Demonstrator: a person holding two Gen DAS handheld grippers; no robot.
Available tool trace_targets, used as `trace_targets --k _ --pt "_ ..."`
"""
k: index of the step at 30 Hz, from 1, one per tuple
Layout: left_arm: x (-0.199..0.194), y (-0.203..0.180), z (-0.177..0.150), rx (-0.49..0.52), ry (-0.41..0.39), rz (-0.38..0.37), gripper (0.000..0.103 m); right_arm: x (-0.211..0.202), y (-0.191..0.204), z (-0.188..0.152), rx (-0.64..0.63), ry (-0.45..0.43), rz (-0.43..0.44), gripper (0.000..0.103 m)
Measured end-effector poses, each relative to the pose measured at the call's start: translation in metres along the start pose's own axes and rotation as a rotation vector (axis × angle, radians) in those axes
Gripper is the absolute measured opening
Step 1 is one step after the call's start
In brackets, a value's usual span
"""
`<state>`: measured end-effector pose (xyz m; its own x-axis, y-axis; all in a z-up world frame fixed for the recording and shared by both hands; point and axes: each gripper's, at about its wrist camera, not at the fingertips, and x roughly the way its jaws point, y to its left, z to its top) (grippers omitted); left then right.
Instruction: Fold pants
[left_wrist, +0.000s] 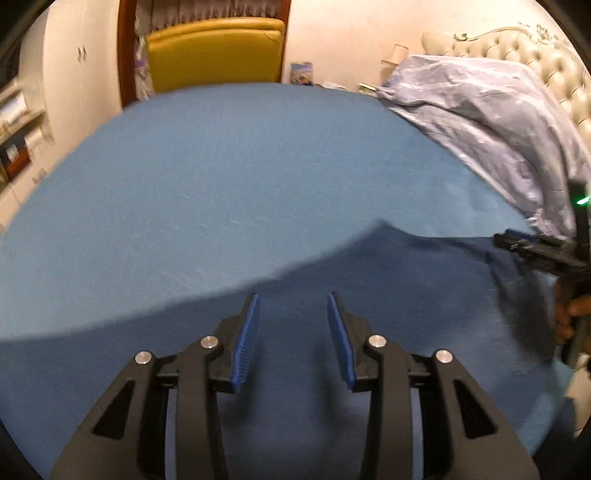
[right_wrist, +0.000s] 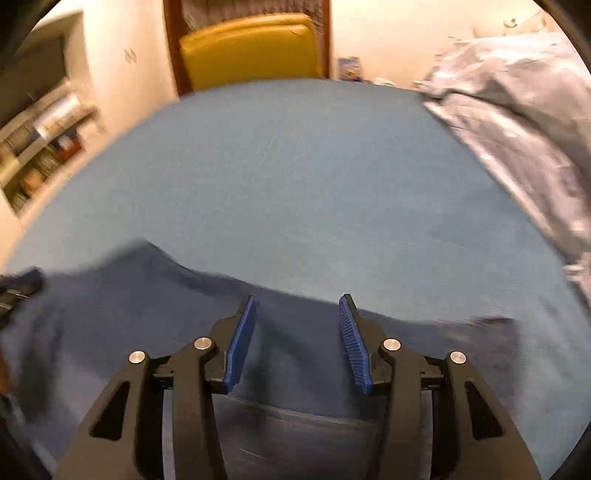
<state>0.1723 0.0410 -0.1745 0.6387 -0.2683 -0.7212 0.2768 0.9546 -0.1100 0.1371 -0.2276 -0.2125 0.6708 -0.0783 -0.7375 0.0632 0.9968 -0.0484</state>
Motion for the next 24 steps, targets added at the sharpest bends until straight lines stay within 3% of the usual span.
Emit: trace_targets --k 1,4,6,8,10,13,14,16,19,21,24 --pt "-0.001 -0.01 -0.003 0.01 -0.002 -0.003 0.03 0.005 -0.014 -0.004 0.021 0.023 -0.029 0.044" --pt "-0.007 -0.041 -0.022 0.021 0.016 -0.022 0.025 0.011 -0.04 -0.013 0.029 0.021 0.017 0.014" --pt "-0.014 -0.057 -0.034 0.017 0.019 -0.043 0.025 0.003 -0.042 -0.013 0.036 0.018 0.011 0.011" --pt "-0.026 -0.072 -0.054 0.017 0.026 -0.074 0.025 -0.023 -0.04 -0.017 0.099 -0.017 0.022 0.022" --pt "-0.029 -0.08 -0.072 0.014 0.048 -0.091 0.025 -0.052 -0.032 -0.03 0.129 -0.056 0.063 0.025" --pt "-0.028 -0.102 -0.112 0.038 0.101 -0.081 0.025 -0.078 0.008 -0.067 0.071 -0.019 0.166 0.032" --pt "-0.026 -0.109 -0.124 0.049 0.105 -0.053 0.025 -0.083 0.022 -0.081 0.044 -0.014 0.176 0.046" --pt "-0.038 -0.117 -0.142 0.085 0.043 -0.013 0.025 -0.086 0.054 -0.111 -0.027 0.008 0.158 0.065" --pt "-0.046 -0.12 -0.152 0.102 0.017 -0.002 0.027 -0.07 0.077 -0.138 -0.107 0.064 0.102 0.068" --pt "-0.056 -0.112 -0.154 0.068 0.007 -0.033 0.032 -0.071 0.085 -0.146 -0.161 0.021 0.053 0.068" --pt "-0.073 -0.105 -0.161 0.045 -0.03 -0.061 0.04 -0.078 0.085 -0.145 -0.103 0.055 0.042 0.068"
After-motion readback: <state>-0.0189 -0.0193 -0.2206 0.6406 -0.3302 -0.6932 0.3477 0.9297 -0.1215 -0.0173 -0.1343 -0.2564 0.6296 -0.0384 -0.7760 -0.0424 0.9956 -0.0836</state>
